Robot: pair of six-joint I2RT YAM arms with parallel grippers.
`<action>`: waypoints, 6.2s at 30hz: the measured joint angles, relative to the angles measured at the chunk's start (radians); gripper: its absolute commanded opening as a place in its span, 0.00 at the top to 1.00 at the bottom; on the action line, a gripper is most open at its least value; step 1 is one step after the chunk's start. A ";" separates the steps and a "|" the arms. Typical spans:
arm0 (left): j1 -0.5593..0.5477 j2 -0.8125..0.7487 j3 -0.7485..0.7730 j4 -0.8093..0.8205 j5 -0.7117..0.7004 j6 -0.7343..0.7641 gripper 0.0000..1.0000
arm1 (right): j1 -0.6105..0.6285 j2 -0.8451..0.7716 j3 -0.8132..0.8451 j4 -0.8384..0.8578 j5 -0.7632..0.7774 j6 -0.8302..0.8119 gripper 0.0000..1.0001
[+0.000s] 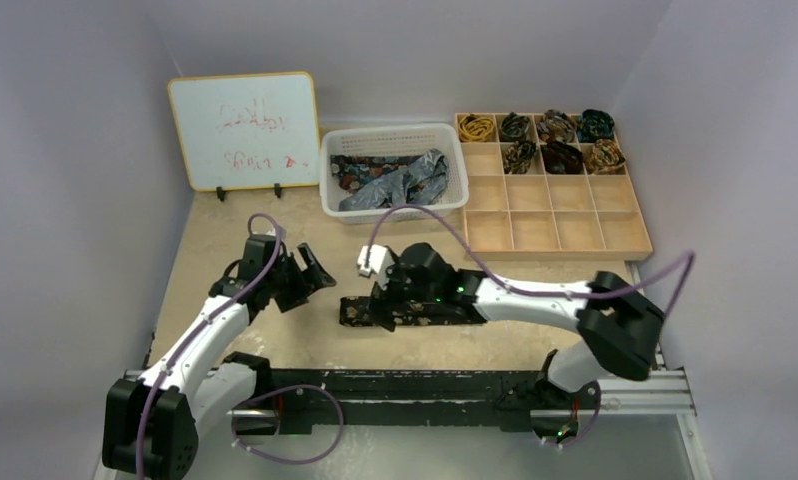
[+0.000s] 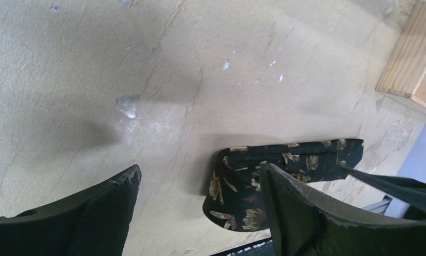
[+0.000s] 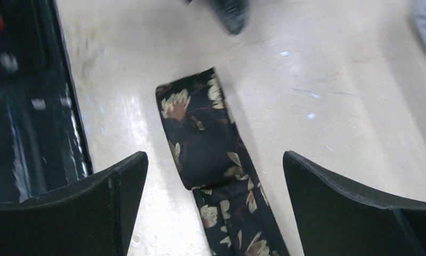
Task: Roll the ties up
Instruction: Roll the tie at the center of the board.
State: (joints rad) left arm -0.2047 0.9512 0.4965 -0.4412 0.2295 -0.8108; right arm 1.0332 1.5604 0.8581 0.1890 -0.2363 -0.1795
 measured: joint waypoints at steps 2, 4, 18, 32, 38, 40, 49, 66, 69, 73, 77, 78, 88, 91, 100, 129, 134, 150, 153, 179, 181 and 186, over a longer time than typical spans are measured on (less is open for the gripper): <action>0.000 -0.012 -0.018 -0.003 -0.001 0.000 0.19 | 0.001 -0.098 -0.080 0.090 0.072 0.113 0.01; 0.000 -0.032 -0.037 -0.002 0.000 0.001 0.20 | -0.002 -0.200 -0.165 0.163 0.203 0.300 0.01; 0.000 -0.088 -0.085 0.028 0.036 0.001 0.21 | -0.084 -0.216 -0.269 0.193 0.264 1.141 0.31; 0.001 -0.092 -0.103 0.060 0.076 0.002 0.22 | -0.084 -0.077 -0.299 0.267 0.158 1.236 0.48; 0.001 -0.085 -0.129 0.089 0.109 0.002 0.22 | -0.084 -0.055 -0.294 0.274 0.130 1.236 0.50; 0.001 -0.078 -0.134 0.092 0.117 0.002 0.22 | -0.084 -0.053 -0.290 0.277 0.126 1.236 0.52; 0.001 -0.060 -0.135 0.120 0.140 0.002 0.23 | -0.084 -0.037 -0.278 0.287 0.113 1.238 0.55; 0.001 -0.046 -0.148 0.164 0.199 0.023 0.25 | -0.084 0.046 -0.214 0.197 0.105 1.254 0.64; 0.001 -0.026 -0.156 0.174 0.223 0.033 0.26 | -0.084 0.060 -0.198 0.179 0.105 1.254 0.64; 0.000 -0.012 -0.164 0.193 0.256 0.046 0.26 | -0.084 0.068 -0.187 0.168 0.105 1.254 0.61; 0.001 -0.012 -0.168 0.204 0.277 0.048 0.26 | -0.084 0.061 -0.185 0.160 0.106 1.249 0.58; 0.001 -0.012 -0.170 0.213 0.283 0.048 0.26 | -0.084 0.055 -0.185 0.156 0.106 1.247 0.57; 0.001 0.017 -0.196 0.254 0.318 0.057 0.29 | -0.084 0.009 -0.185 0.145 0.113 1.234 0.57; 0.000 0.018 -0.196 0.255 0.318 0.064 0.29 | -0.084 0.011 -0.185 0.145 0.114 1.234 0.62; 0.001 0.024 -0.200 0.281 0.348 0.072 0.29 | -0.093 0.089 -0.145 0.116 0.116 1.234 0.72; 0.001 0.162 -0.266 0.483 0.455 0.022 0.45 | -0.100 0.115 -0.139 0.141 0.097 1.235 0.76; 0.001 0.163 -0.288 0.524 0.456 -0.007 0.54 | -0.104 0.117 -0.139 0.145 0.087 1.235 0.78; 0.001 0.163 -0.293 0.529 0.452 -0.016 0.57 | -0.104 0.083 -0.138 0.128 0.088 1.200 0.67; 0.001 0.163 -0.291 0.525 0.450 -0.015 0.55 | -0.104 0.062 -0.138 0.132 0.088 1.186 0.67; 0.001 0.170 -0.224 0.426 0.419 0.055 0.38 | -0.104 0.124 -0.122 0.136 0.088 1.200 0.75; 0.001 0.177 -0.224 0.437 0.424 0.055 0.38 | -0.104 0.124 -0.122 0.135 0.089 1.201 0.75; 0.001 0.193 -0.229 0.472 0.441 0.051 0.38 | -0.104 0.124 -0.122 0.134 0.089 1.204 0.74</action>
State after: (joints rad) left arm -0.2039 1.1442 0.2672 0.0311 0.6701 -0.7593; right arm 0.9291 1.6844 0.7357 0.3233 -0.1471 1.0241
